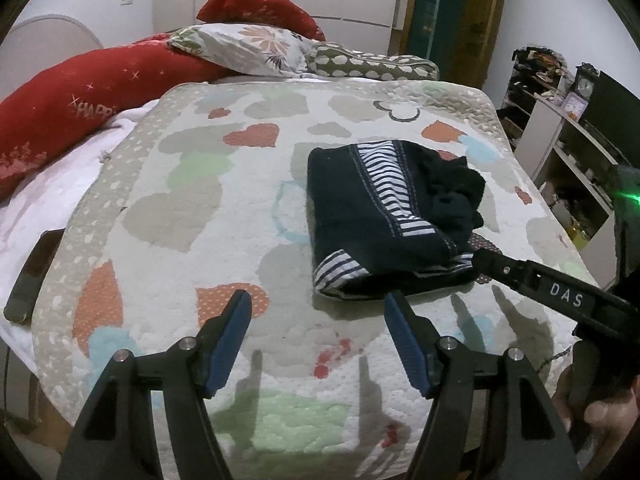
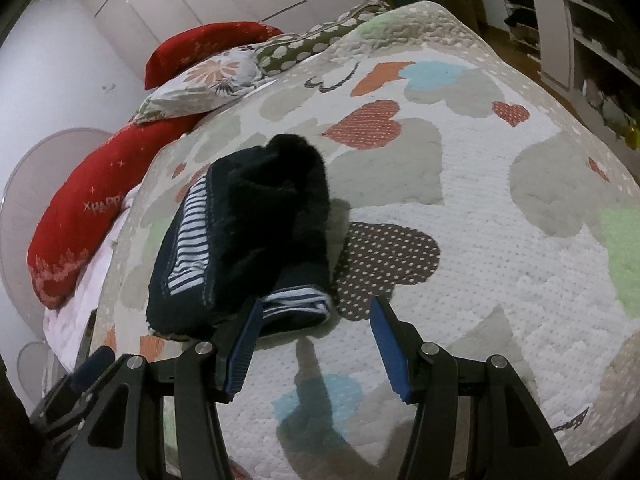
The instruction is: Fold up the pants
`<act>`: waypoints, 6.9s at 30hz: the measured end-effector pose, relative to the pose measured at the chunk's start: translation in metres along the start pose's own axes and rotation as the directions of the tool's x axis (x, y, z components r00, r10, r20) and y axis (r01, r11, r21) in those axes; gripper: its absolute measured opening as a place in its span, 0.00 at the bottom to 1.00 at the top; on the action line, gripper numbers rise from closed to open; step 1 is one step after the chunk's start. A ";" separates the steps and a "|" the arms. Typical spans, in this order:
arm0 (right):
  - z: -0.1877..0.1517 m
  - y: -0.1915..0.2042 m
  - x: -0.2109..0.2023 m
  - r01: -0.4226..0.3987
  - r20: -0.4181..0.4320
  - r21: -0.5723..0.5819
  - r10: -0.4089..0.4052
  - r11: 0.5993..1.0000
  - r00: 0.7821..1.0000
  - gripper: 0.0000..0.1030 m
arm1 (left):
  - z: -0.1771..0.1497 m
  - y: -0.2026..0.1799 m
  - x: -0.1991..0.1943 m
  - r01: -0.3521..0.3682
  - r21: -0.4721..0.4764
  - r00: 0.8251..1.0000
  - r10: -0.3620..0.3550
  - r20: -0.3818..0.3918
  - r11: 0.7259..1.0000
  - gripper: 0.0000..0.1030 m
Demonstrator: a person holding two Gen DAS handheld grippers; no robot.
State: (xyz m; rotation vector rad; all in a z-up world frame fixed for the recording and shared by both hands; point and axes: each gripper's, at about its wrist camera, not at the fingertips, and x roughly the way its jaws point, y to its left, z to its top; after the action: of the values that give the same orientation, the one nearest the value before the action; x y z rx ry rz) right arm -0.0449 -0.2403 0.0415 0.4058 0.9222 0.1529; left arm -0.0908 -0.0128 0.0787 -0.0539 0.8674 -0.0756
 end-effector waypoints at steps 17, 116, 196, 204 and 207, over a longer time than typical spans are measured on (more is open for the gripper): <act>-0.004 -0.008 0.000 0.017 0.007 0.016 -0.017 1.000 1.000 0.60 | -0.003 -0.003 0.011 -0.015 0.015 0.999 0.015 -0.045 1.000 0.66; 0.069 -0.008 0.042 -0.480 -0.034 0.217 0.498 0.850 0.866 0.48 | 0.082 0.034 0.092 0.260 -0.276 0.941 -0.307 -0.143 0.926 0.74; 0.126 0.040 0.115 -0.342 -0.134 0.031 0.343 0.939 0.930 0.35 | 0.129 0.066 0.146 0.330 -0.273 0.915 -0.377 -0.142 0.904 0.18; 0.133 0.046 0.132 -0.332 -0.132 0.044 0.335 0.942 0.933 0.35 | 0.134 0.071 0.160 0.319 -0.272 0.919 -0.367 -0.147 0.908 0.18; 0.137 0.044 0.139 -0.327 -0.127 0.059 0.332 0.943 0.935 0.35 | 0.139 0.071 0.166 0.315 -0.268 0.921 -0.361 -0.146 0.911 0.19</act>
State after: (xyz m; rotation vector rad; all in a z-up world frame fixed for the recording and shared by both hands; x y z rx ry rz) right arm 0.1504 -0.1958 0.0296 0.5894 0.9861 0.4770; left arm 0.1248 0.0457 0.0369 -0.4323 1.0518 -0.3075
